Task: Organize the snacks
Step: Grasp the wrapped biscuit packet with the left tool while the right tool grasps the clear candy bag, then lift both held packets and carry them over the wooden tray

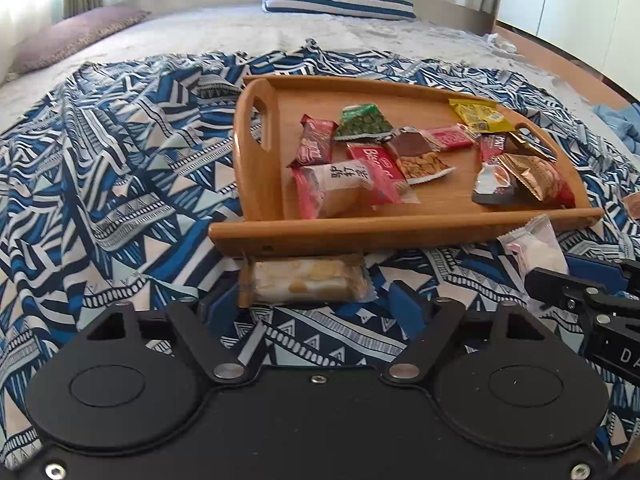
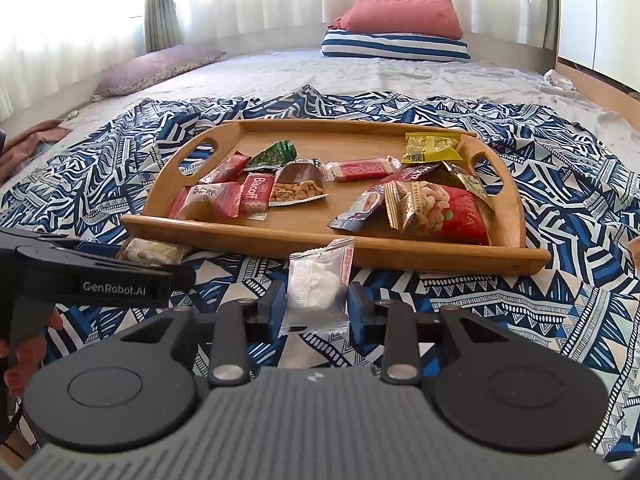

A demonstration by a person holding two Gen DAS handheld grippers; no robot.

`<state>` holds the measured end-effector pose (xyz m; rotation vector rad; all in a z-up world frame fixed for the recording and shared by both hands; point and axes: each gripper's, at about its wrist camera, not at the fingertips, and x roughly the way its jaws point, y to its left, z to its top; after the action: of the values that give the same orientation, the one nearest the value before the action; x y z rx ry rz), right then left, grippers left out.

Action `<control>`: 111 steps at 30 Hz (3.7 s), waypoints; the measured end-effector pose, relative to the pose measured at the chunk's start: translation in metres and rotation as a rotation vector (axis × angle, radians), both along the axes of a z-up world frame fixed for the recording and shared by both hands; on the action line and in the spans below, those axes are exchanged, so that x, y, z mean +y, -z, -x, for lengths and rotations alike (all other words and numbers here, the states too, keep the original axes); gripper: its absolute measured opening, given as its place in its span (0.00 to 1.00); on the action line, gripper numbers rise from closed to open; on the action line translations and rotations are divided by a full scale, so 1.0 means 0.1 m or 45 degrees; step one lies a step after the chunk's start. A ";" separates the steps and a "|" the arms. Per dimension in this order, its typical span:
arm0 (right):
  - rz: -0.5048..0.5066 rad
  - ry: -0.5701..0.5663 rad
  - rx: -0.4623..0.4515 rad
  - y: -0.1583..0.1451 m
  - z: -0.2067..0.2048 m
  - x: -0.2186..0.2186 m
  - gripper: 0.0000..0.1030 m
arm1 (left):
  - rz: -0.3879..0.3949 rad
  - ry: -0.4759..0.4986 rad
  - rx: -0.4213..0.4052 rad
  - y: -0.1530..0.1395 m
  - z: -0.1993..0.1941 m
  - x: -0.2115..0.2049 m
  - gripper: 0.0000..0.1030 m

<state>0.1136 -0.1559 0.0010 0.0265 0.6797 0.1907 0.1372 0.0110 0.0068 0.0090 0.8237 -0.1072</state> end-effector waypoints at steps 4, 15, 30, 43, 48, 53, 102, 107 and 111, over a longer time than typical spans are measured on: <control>0.014 -0.013 0.001 0.02 0.00 0.05 0.38 | -0.030 0.011 -0.018 -0.02 0.02 0.00 0.55; 0.006 -0.017 -0.006 0.00 0.02 0.08 0.38 | -0.001 0.003 -0.050 -0.13 0.17 0.09 0.46; -0.018 -0.025 -0.058 -0.17 0.06 0.05 0.38 | 0.039 0.047 -0.144 -0.48 0.36 0.08 0.46; -0.022 -0.016 -0.095 -0.29 0.01 0.03 0.39 | 0.046 0.072 -0.163 -0.55 0.30 -0.03 0.46; -0.020 -0.008 -0.112 -0.33 -0.05 0.00 0.39 | 0.052 0.068 -0.167 -0.58 0.24 -0.05 0.46; -0.013 0.011 -0.131 -0.40 -0.13 -0.04 0.38 | 0.062 0.067 -0.168 -0.59 0.17 -0.08 0.45; 0.128 -0.044 -0.046 0.10 0.12 -0.06 0.35 | 0.032 0.146 -0.098 -0.30 0.33 -0.27 0.45; 0.089 -0.034 -0.057 0.00 0.10 -0.06 0.35 | 0.035 0.145 -0.105 -0.33 0.32 -0.27 0.46; 0.052 -0.019 -0.065 -0.09 0.06 -0.08 0.35 | 0.039 0.146 -0.118 -0.37 0.31 -0.28 0.46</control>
<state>0.1076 -0.1639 0.0099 -0.0228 0.6329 0.1916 0.1067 -0.0169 0.0441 0.0321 0.7287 -0.2260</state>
